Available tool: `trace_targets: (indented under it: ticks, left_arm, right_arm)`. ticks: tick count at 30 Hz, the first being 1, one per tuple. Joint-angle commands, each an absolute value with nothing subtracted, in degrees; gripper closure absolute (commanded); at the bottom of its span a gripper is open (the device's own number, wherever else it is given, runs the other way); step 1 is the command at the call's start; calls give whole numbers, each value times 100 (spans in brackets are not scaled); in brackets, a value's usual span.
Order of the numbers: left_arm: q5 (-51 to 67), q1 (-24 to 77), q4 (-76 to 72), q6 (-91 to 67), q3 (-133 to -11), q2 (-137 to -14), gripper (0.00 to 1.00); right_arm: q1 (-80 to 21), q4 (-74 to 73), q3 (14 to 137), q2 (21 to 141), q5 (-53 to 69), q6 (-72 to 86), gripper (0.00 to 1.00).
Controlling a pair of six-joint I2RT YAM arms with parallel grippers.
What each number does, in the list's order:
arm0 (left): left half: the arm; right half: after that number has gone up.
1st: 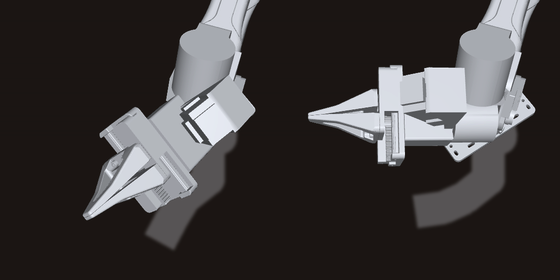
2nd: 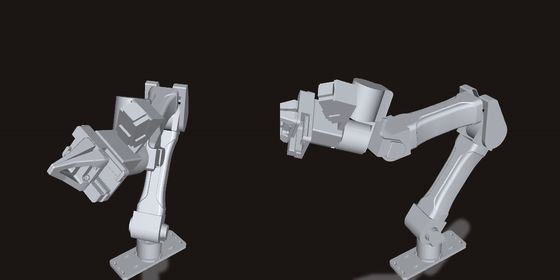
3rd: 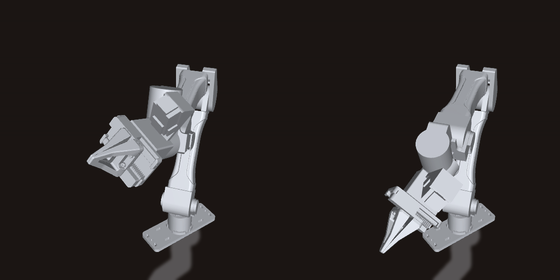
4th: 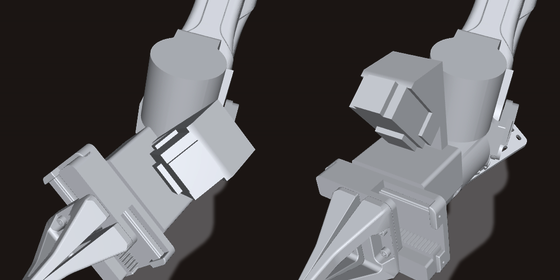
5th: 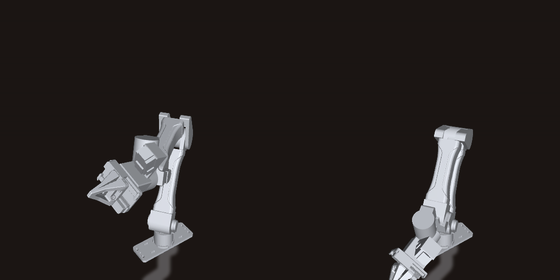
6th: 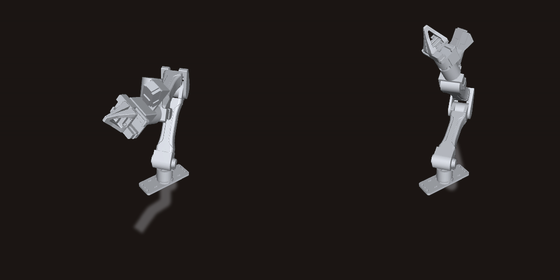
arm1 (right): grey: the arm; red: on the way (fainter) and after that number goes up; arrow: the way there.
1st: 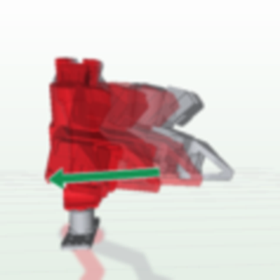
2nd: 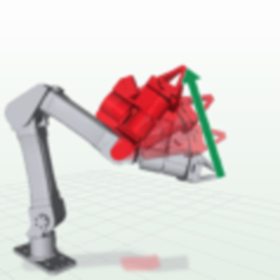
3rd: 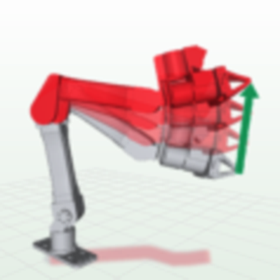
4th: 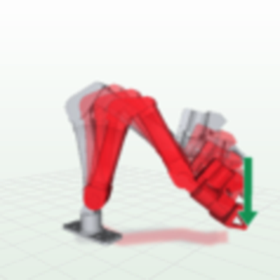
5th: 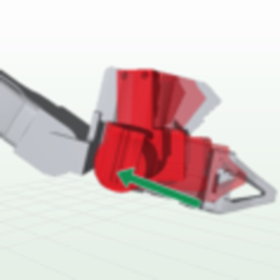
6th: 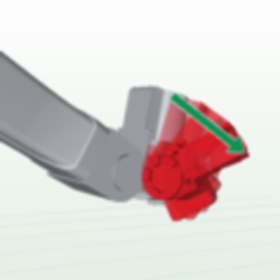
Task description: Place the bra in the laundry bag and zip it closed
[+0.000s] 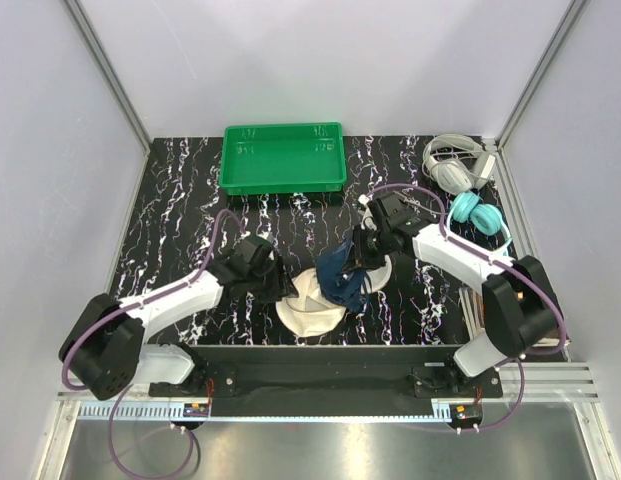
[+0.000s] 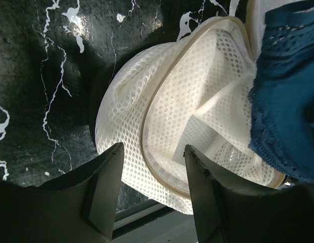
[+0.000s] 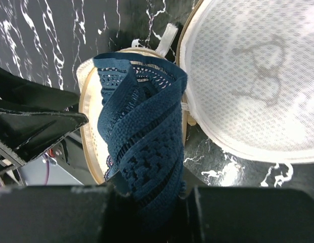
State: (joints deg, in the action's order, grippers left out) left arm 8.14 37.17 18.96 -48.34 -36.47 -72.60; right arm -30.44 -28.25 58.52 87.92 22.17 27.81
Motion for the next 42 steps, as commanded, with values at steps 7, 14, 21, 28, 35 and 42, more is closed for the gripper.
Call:
trace_targets:
  ticks: [7, 14, 21, 28, 35, 42]
  left_arm:
    - [606, 3779, 1336, -4571, -3928, -7813, 55]
    - [729, 3797, 1336, -4193, -4262, -8042, 79]
    - [325, 3885, 1494, -4078, -4394, -7130, 100]
    - [729, 4043, 1485, -4113, -4684, -6812, 100]
    - [747, 4543, 1310, -4411, -4808, -6759, 100]
    - [685, 4702, 1055, -4798, -4352, -6460, 100]
  right_arm:
    - [-3050, -2996, 6337, 9343, 3243, 2206, 100]
    - [-3050, -3340, 6346, 9281, 3217, 1987, 100]
    - [-3050, -3585, 6214, 9106, 3313, 1864, 100]
    - [-3155, -3753, 6196, 9035, 3533, 1871, 100]
    - [-3287, -1937, 5749, 9115, 3639, 3442, 100]
    - [-3313, 2022, 4115, 8930, 2920, 6272, 100]
